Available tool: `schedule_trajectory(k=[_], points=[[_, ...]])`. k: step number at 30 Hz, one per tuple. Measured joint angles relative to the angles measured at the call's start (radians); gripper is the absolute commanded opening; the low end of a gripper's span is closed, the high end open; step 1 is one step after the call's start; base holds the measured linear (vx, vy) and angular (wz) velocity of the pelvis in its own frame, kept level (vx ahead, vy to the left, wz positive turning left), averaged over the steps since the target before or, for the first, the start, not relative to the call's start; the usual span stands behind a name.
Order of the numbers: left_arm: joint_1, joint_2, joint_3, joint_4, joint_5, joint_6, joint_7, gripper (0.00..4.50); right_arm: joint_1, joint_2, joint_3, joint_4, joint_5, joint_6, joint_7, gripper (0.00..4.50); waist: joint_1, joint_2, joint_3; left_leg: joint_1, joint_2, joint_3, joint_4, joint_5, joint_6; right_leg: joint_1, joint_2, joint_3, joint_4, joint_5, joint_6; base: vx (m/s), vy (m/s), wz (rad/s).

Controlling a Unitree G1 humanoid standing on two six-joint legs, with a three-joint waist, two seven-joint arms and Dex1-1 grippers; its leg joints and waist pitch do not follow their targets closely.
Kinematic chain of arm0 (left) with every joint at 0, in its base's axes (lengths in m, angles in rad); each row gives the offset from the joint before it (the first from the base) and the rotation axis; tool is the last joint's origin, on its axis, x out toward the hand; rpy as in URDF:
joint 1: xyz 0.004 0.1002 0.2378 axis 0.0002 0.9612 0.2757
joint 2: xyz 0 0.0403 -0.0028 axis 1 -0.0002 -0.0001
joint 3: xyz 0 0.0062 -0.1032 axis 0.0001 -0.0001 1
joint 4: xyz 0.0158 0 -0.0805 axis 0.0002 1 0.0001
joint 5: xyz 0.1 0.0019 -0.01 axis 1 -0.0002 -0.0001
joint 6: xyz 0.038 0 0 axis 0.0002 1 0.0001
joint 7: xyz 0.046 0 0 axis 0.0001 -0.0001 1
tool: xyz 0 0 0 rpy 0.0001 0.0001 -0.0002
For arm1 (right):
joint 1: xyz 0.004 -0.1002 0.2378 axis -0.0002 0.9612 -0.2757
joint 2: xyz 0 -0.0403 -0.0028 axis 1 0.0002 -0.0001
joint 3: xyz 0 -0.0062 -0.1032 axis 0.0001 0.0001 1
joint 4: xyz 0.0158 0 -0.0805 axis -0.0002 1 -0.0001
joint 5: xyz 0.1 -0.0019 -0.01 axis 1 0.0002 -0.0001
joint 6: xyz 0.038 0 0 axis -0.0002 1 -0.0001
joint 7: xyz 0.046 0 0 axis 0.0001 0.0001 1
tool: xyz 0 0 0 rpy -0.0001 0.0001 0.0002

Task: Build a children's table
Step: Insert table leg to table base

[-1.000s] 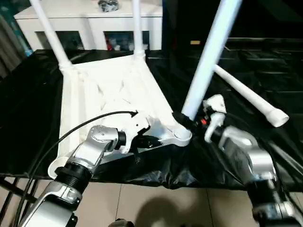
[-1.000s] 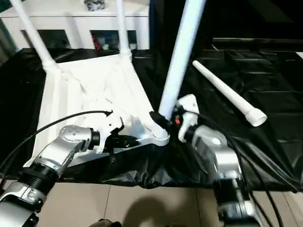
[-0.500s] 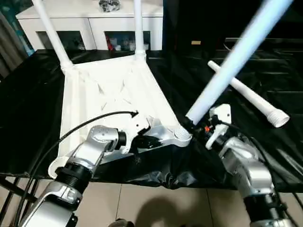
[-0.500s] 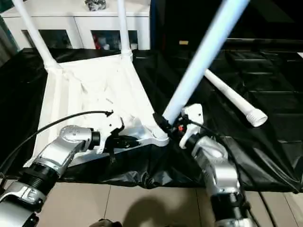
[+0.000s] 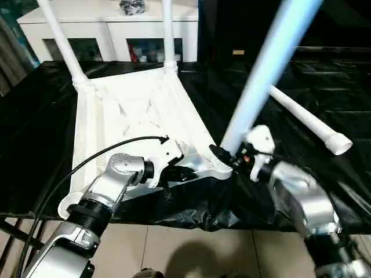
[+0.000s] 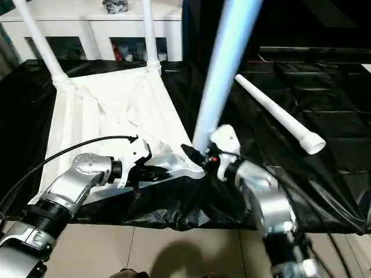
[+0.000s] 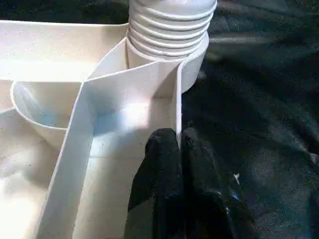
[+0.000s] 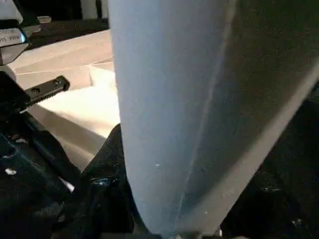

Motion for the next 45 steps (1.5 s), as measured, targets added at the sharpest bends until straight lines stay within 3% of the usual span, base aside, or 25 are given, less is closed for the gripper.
schedule_trajectory(k=[10, 20, 31, 36, 40, 45], points=[[0.009, 0.048, -0.005, -0.033, 0.005, -0.007, -0.058, 0.00, -0.096, -0.035, 0.039, 0.116, 0.003, -0.028, 0.184, 1.88, 0.000, -0.005, 0.001, 0.000, 0.000, -0.003, -0.003, 0.000, 0.000, -0.002, 0.000, -0.003, -0.005, 0.000, 0.000, 0.000, 0.000, 0.00], [0.018, 0.103, -0.015, -0.092, 0.002, -0.007, -0.132, 0.00, -0.157, -0.067, 0.062, 0.227, 0.026, -0.140, 0.395, 1.88, 0.007, -0.029, 0.011, 0.000, 0.000, -0.002, -0.010, -0.003, -0.004, -0.003, 0.000, -0.003, -0.006, 0.002, -0.003, 0.000, 0.000, 0.00], [0.027, 0.115, -0.014, -0.112, 0.002, 0.001, -0.138, 0.00, -0.161, -0.067, 0.071, 0.265, 0.025, -0.227, 0.439, 1.88, 0.013, -0.029, 0.012, 0.002, 0.000, 0.000, -0.015, -0.003, -0.004, -0.002, 0.001, -0.003, -0.010, 0.002, -0.004, 0.000, 0.000, 0.00], [0.029, 0.099, 0.006, -0.113, 0.008, 0.049, -0.077, 0.00, -0.198, 0.001, 0.035, 0.356, 0.025, -0.210, 0.336, 1.88, 0.001, -0.031, 0.014, 0.009, 0.000, 0.000, -0.016, -0.003, -0.005, 0.001, 0.001, -0.003, -0.010, 0.002, -0.003, 0.000, 0.000, 0.00], [0.016, 0.011, 0.030, -0.115, 0.055, 0.103, 0.118, 0.00, -0.279, 0.076, -0.008, 0.484, 0.007, -0.205, 0.083, 1.88, -0.012, -0.028, 0.022, 0.011, 0.000, -0.005, -0.015, -0.003, -0.005, -0.001, 0.001, -0.007, -0.018, 0.001, -0.003, -0.028, 0.012, -0.09], [0.016, -0.125, 0.039, -0.159, 0.104, 0.227, 0.342, 0.00, -0.359, 0.131, -0.057, 0.593, -0.022, -0.189, -0.154, 1.88, -0.035, -0.022, 0.026, 0.009, -0.001, -0.010, -0.016, -0.003, -0.005, -0.002, -0.007, -0.024, -0.037, 0.000, -0.004, -0.024, 0.023, -0.11]])
